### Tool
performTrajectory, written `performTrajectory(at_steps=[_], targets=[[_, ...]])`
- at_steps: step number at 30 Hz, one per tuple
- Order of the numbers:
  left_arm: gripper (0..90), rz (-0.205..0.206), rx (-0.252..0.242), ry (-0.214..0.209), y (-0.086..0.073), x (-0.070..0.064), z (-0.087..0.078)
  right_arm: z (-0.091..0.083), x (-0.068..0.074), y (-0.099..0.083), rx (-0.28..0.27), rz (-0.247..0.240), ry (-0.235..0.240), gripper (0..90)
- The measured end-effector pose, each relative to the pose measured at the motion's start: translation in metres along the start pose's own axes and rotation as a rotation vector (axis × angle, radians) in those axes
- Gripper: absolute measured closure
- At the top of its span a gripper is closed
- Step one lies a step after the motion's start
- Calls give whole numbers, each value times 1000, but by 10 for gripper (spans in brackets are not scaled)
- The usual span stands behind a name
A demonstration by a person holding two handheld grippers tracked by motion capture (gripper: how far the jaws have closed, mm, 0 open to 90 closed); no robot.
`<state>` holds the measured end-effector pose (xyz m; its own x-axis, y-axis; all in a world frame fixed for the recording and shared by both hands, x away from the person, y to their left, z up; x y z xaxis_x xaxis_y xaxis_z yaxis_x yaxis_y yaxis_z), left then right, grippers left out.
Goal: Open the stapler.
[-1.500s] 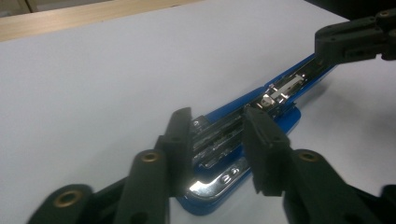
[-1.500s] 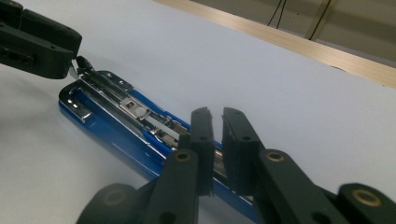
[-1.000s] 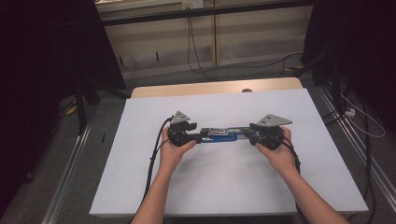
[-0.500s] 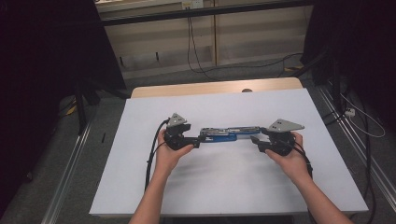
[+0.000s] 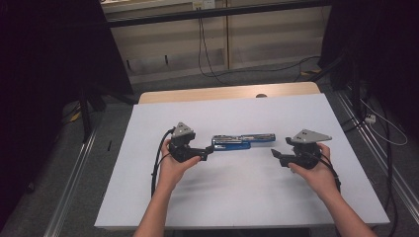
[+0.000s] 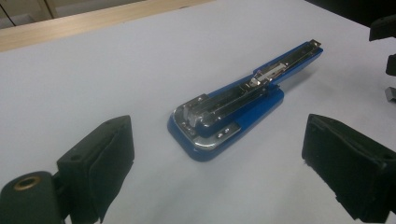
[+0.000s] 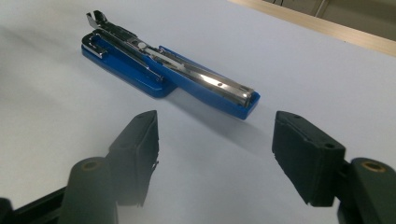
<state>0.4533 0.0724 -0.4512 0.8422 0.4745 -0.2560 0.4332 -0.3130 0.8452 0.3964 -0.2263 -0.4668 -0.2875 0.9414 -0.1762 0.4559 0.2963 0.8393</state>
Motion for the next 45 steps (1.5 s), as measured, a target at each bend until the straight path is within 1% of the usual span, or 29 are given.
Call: performTrajectory(at_steps=[2,3,4,10,12,14,16,18,21,22,26,35,36,41,45], targets=[[74,-4,-6,-3,0,-1,-2,-1,-2,-2,-1,6,-3,281],[68,4,-3,-5,0,-1,-3,-2,-2,-2,-1,9,-4,271],[65,3,-6,-8,-1,-2,-5,-3,-3,-3,1,14,-3,260],[62,-28,-19,-22,-8,-1,-12,-6,-6,-9,12,19,-2,228],[60,-26,-19,-25,-10,-1,-14,-7,-7,-11,8,25,-1,217],[54,-22,-20,-29,-13,-1,-17,-8,-8,-14,19,30,-3,195],[53,-37,-26,-29,-14,-1,-20,-8,-9,-17,23,32,-5,189],[53,-28,-21,-21,-16,0,-24,-9,-10,-19,26,31,-7,181],[52,-31,-27,-20,-17,-2,-27,-11,-12,-21,31,29,-9,178],[53,-24,-21,-18,-18,-2,-28,-12,-12,-21,31,27,-11,178],[52,-29,-28,-20,-21,-3,-31,-14,-15,-23,31,25,-17,178],[53,-21,-12,-1,-29,-4,-38,-20,-20,-31,45,21,-32,175],[53,-17,-17,-4,-29,-4,-38,-20,-21,-32,46,21,-32,175],[53,-10,-13,-9,-31,-7,-42,-22,-22,-38,59,15,-29,175],[53,-11,-10,-3,-34,-7,-44,-24,-24,-40,62,17,-35,171]])
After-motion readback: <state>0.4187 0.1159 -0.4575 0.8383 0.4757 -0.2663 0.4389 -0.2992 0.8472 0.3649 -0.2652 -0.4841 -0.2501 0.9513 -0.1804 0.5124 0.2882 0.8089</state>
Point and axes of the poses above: each handheld gripper's, and its own axes: z roughly forward along the jaws, y roughly out of its top, x roughly to its left, the point moved 7 cm from there along z, roughly forward along the jaws, and after that the axes turned 15 degrees about -y, right-handed, at the moved point
